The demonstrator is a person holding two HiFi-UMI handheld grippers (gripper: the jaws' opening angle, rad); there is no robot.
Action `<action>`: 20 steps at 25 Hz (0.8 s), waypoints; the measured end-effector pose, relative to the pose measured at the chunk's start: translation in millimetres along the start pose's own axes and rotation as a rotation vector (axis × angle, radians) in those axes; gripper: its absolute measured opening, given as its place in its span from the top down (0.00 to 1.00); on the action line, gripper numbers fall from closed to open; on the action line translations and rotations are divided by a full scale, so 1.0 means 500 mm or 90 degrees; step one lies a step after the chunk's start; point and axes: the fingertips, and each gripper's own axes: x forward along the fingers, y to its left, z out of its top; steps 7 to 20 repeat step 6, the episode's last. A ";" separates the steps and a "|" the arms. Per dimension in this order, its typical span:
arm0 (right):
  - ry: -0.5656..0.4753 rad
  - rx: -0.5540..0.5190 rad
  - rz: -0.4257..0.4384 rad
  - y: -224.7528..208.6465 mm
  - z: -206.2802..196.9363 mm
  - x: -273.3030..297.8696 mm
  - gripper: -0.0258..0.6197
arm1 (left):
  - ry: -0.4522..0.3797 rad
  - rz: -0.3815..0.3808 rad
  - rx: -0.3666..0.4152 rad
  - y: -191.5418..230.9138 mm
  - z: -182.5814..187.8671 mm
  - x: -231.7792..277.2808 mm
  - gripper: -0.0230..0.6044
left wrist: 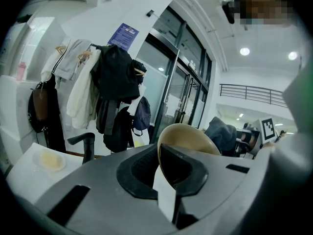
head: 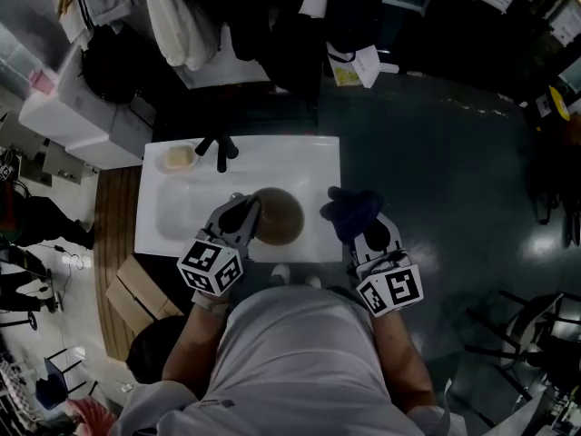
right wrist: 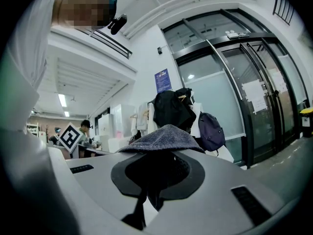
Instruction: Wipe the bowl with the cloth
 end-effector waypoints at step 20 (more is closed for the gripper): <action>0.001 0.004 -0.002 -0.004 -0.002 0.001 0.89 | 0.001 0.003 0.000 -0.001 -0.004 -0.002 0.93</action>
